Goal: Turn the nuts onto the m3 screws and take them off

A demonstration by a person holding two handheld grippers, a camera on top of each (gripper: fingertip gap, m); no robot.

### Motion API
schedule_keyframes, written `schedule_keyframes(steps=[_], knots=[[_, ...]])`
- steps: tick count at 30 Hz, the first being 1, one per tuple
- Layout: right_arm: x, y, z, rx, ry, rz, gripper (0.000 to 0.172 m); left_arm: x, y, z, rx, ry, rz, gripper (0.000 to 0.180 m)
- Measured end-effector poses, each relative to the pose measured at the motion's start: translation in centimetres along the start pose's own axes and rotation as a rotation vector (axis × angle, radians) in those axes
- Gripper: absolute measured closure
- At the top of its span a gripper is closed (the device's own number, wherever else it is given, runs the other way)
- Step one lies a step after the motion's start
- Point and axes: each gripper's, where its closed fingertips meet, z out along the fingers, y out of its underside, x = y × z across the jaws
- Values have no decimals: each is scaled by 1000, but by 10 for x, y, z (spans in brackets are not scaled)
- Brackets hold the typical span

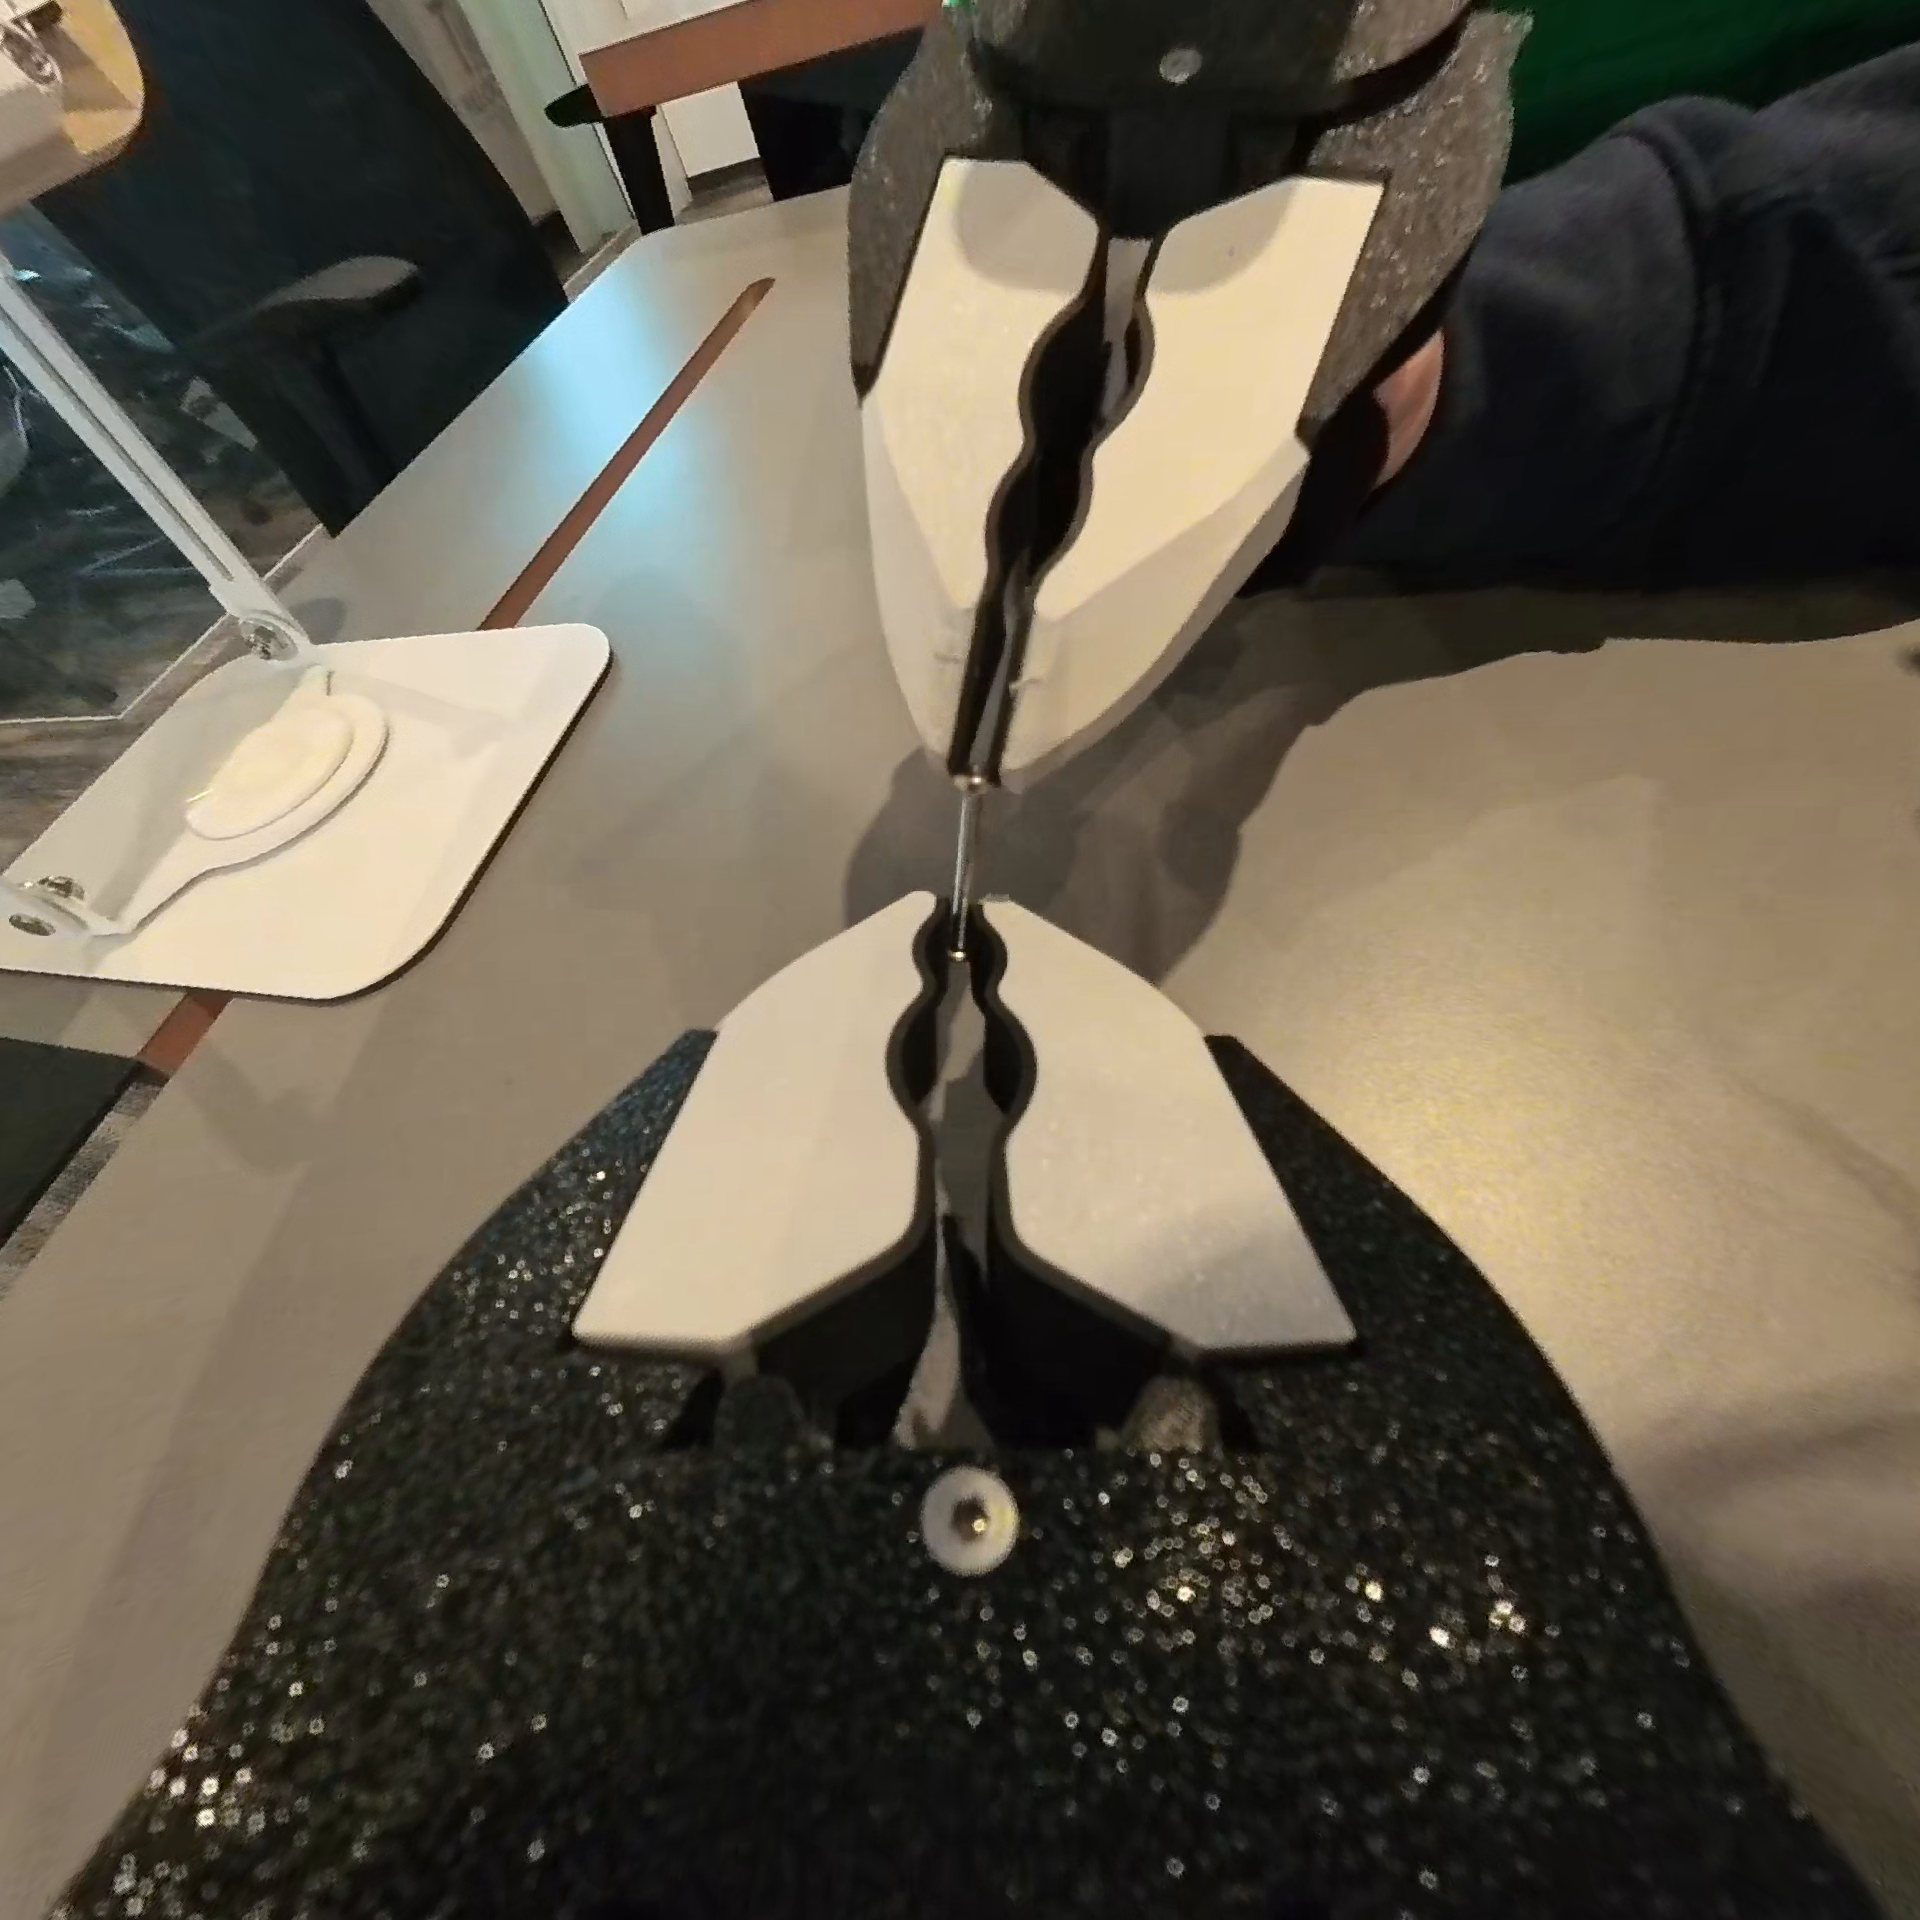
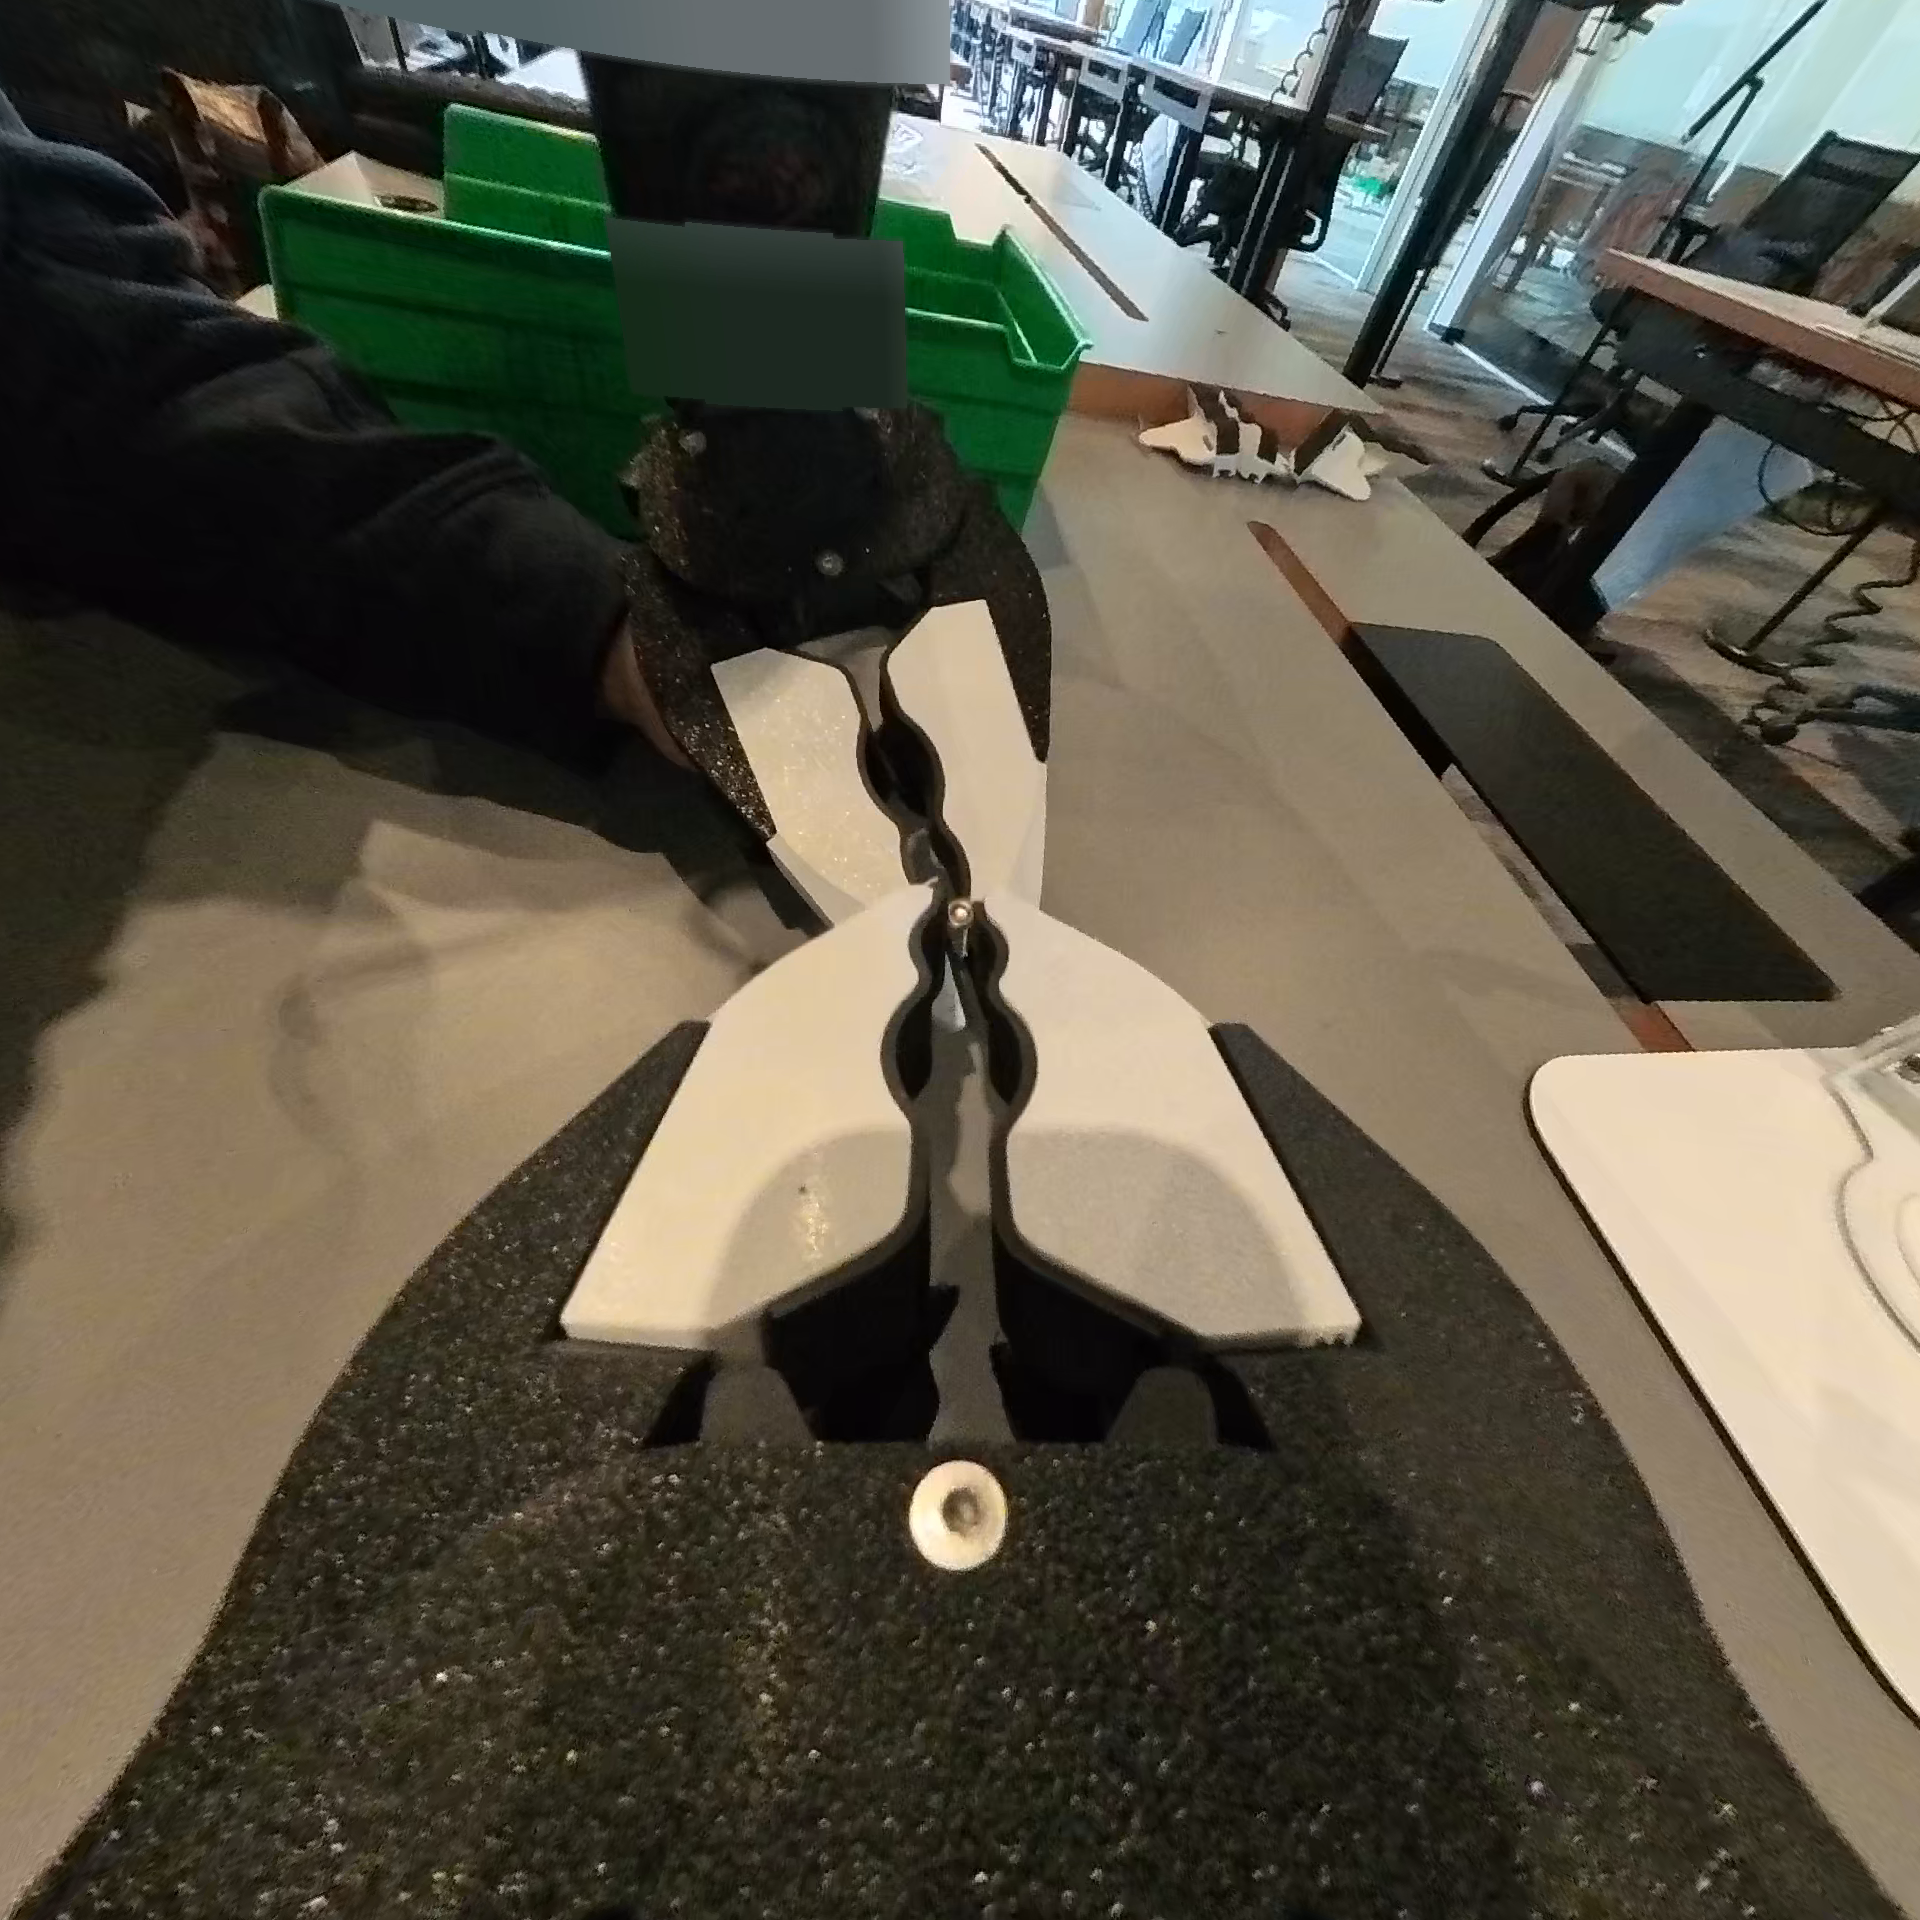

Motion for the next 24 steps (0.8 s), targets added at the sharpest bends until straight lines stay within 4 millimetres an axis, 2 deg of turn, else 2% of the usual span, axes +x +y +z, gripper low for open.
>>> schedule_keyframes(steps=[24], knots=[[1,1,1,14,7,6,167,0,1,1,-6,6,-2,178]])
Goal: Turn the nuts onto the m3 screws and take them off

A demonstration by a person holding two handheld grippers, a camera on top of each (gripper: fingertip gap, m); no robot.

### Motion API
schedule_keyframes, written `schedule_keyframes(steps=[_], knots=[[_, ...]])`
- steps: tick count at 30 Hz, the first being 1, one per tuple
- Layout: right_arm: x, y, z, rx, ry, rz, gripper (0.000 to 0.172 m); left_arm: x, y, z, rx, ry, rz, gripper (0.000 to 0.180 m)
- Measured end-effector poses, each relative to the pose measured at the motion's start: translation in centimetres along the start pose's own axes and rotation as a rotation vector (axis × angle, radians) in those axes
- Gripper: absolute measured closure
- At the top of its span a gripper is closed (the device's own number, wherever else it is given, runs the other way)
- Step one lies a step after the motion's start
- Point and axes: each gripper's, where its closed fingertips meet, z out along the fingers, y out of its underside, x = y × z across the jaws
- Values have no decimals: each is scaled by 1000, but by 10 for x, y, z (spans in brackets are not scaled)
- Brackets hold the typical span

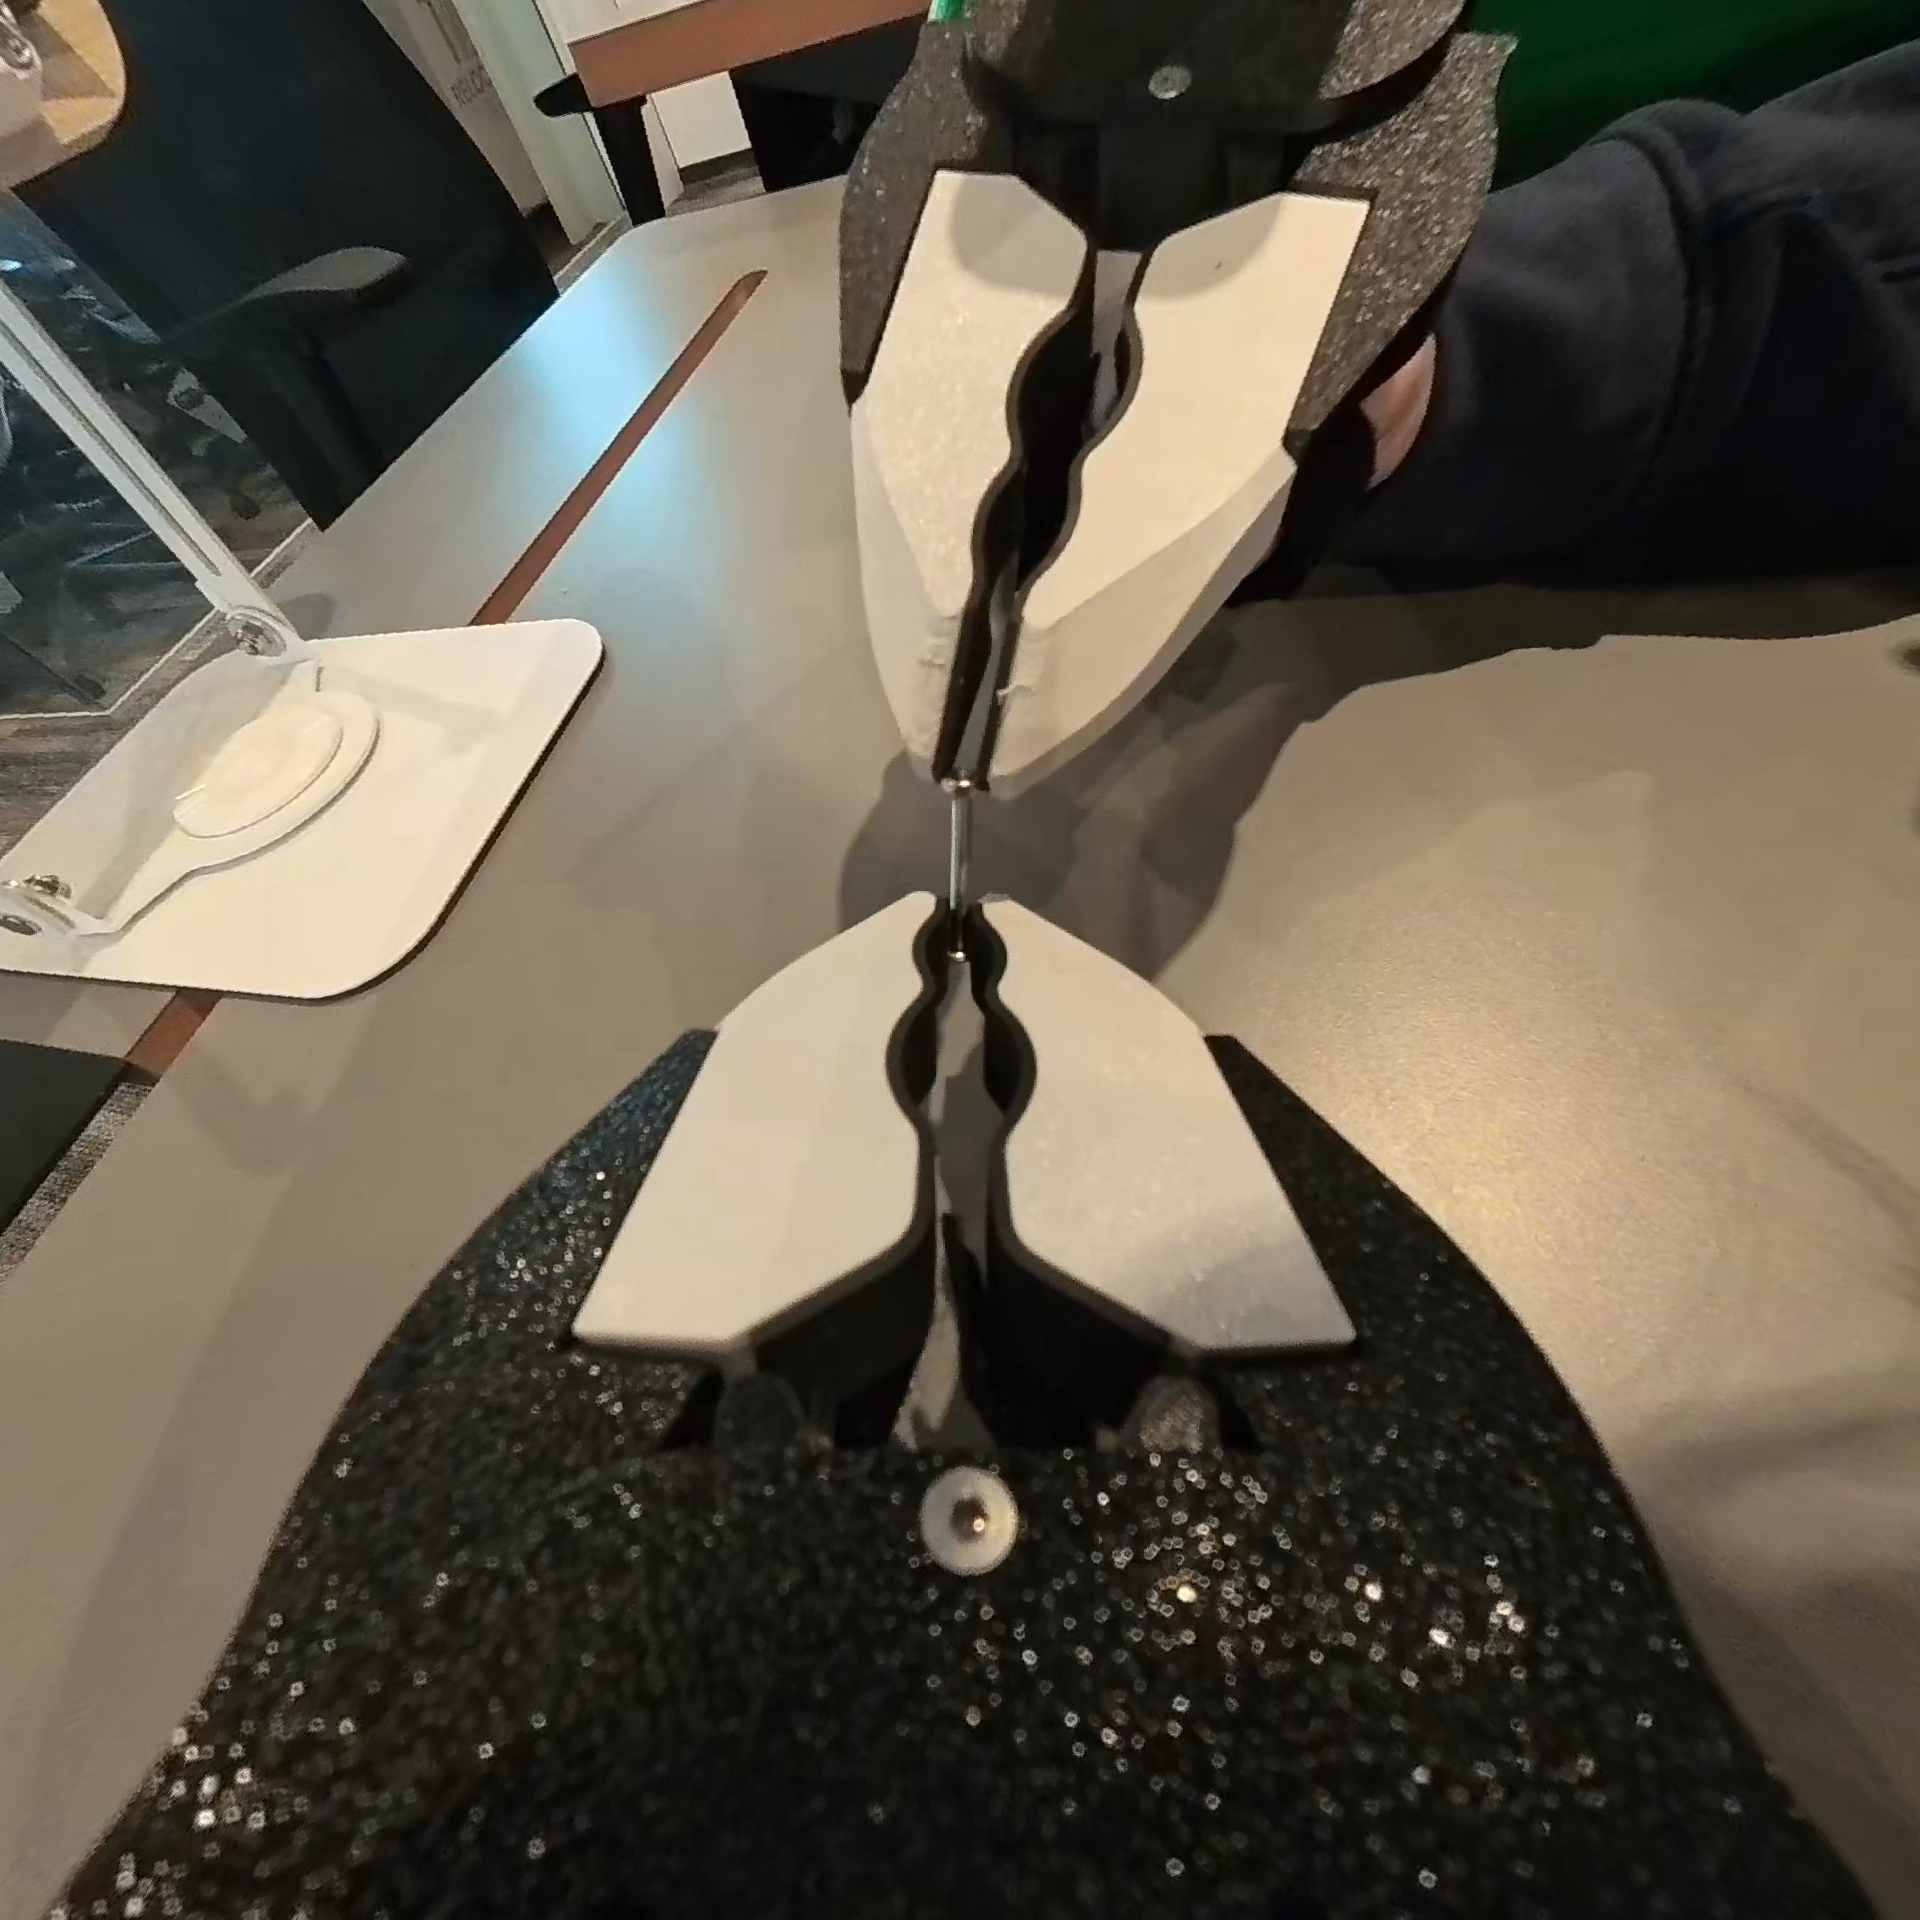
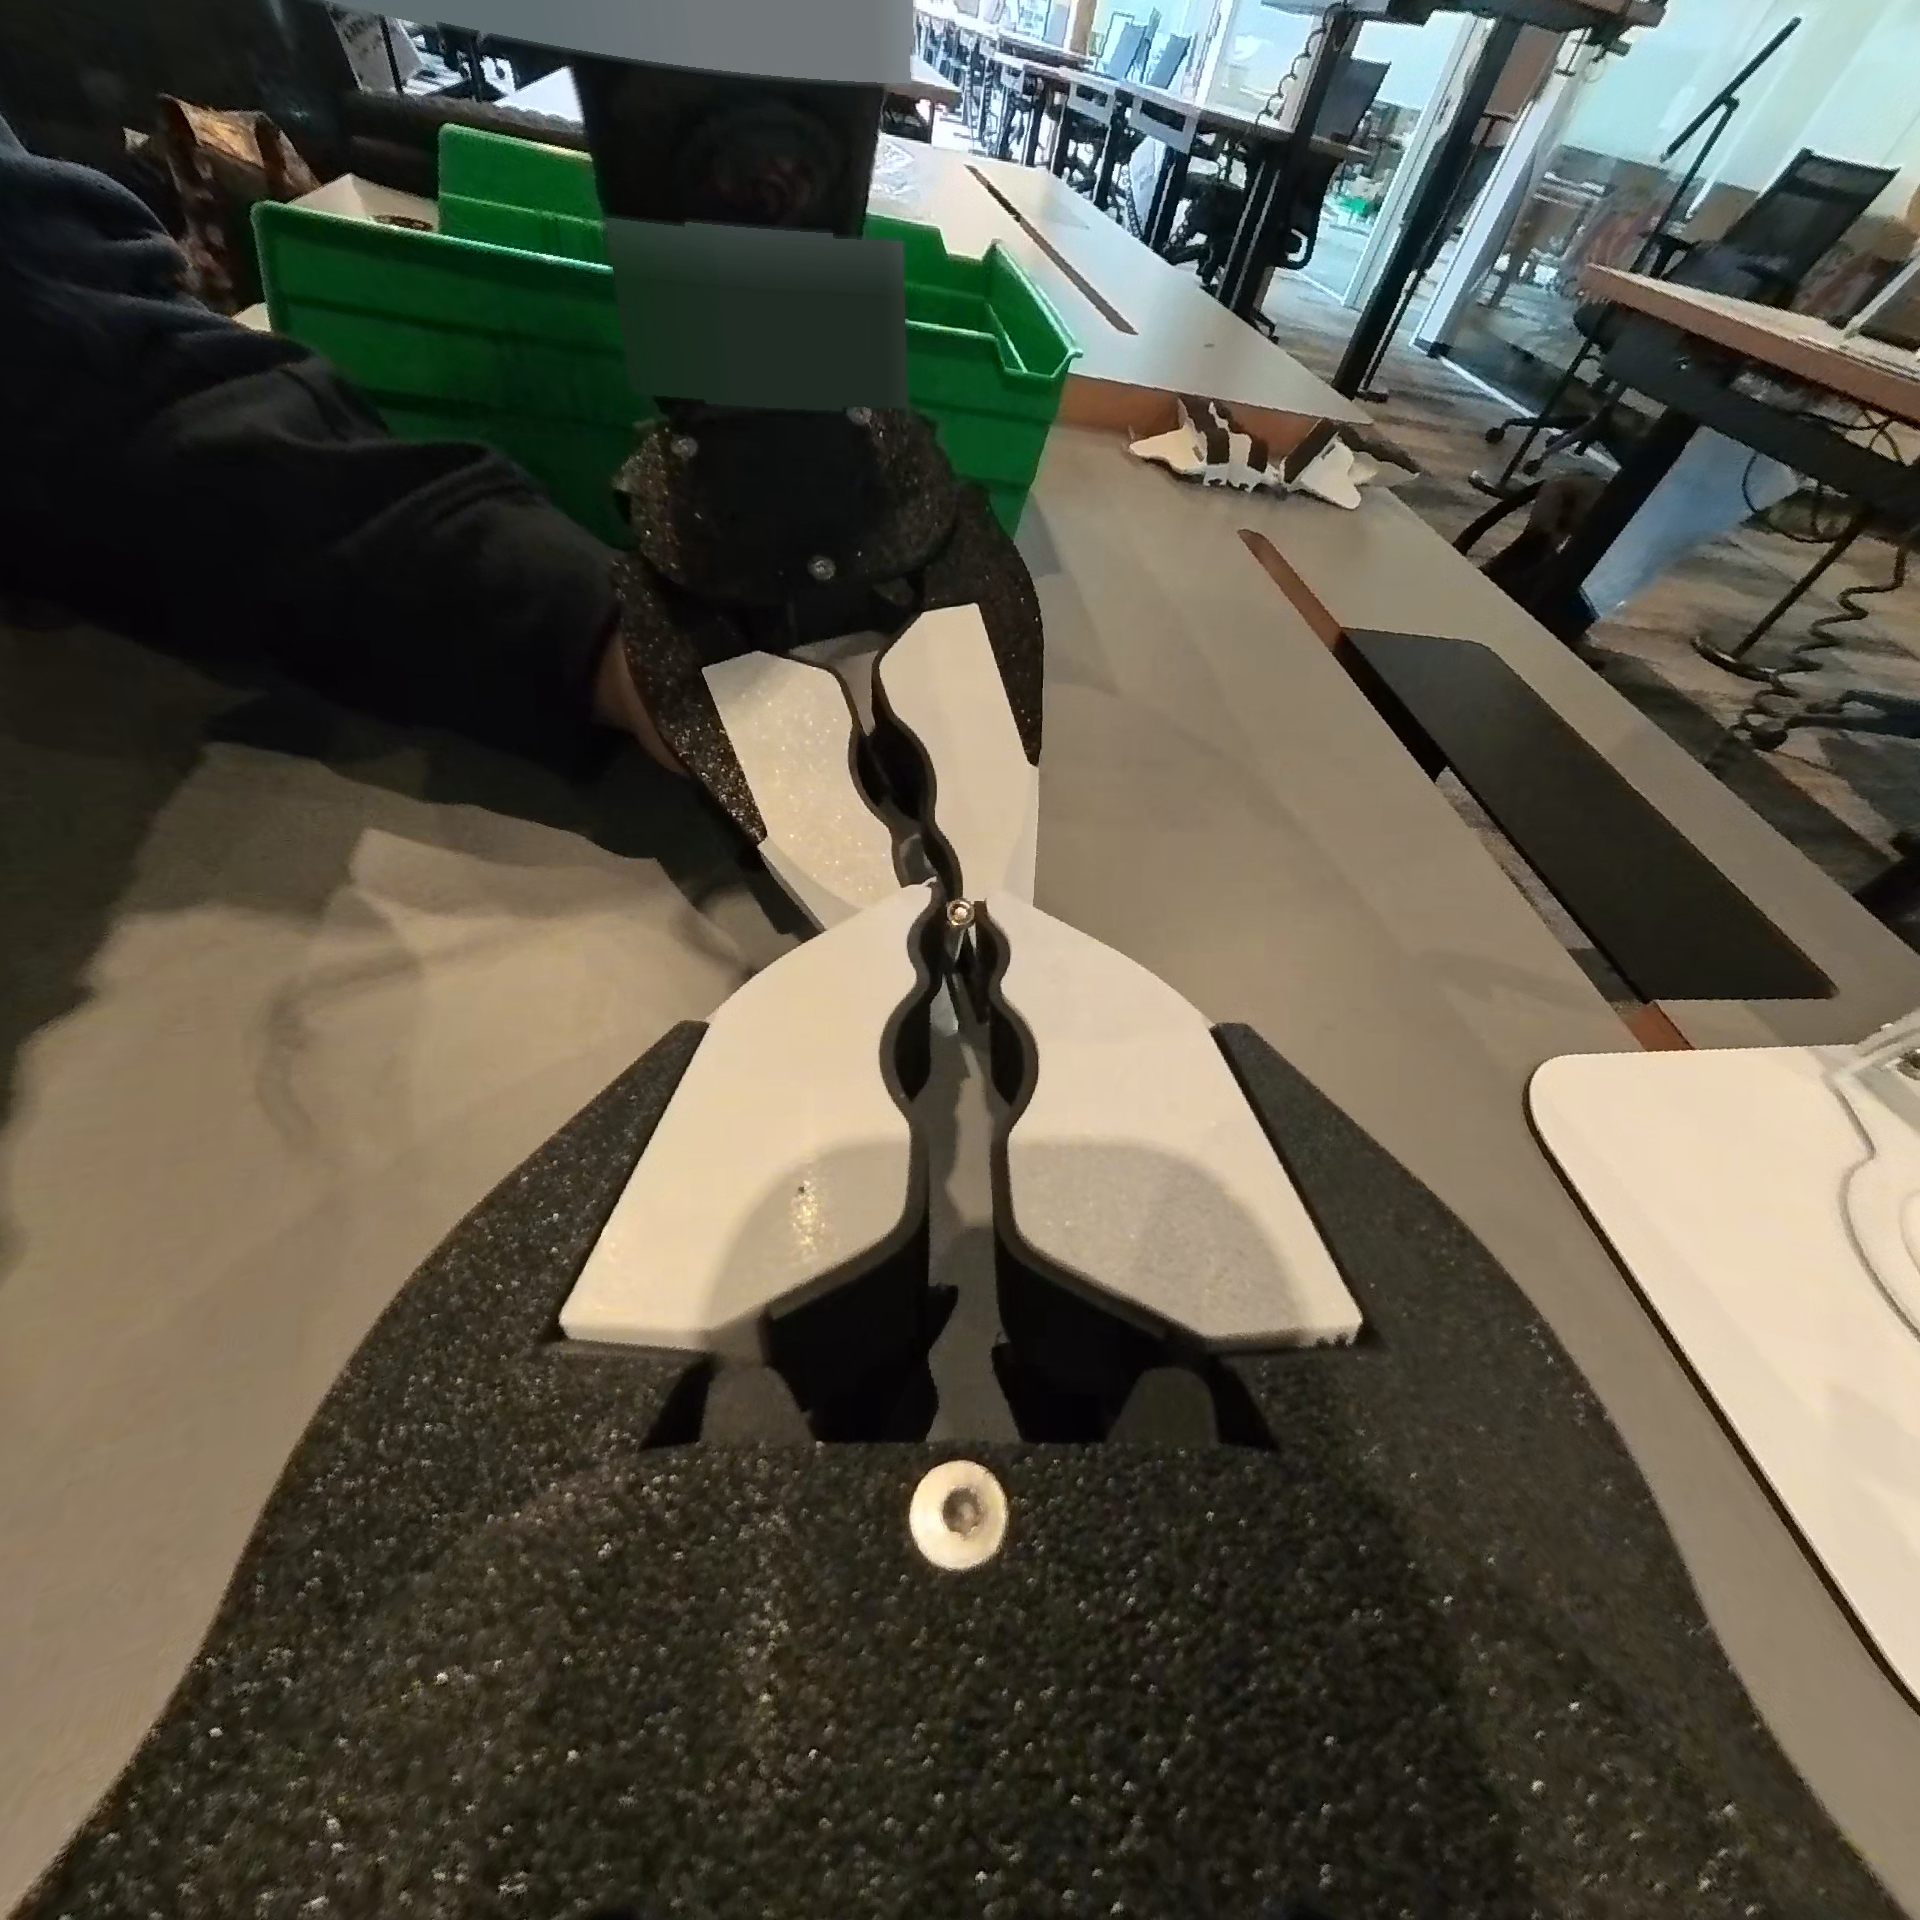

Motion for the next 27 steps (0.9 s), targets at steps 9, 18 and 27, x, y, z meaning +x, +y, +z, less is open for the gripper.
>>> schedule_keyframes(steps=[9,18,27], knots=[[0,4,2,-21,2,-5,165,-1,-1,0,7,1,-8,178],[1,1,1,18,-6,28,163,-1,-1,0,12,1,-10,178],[-1,-7,-2,85,-24,39,164,-2,-1,0,14,2,-14,178]])
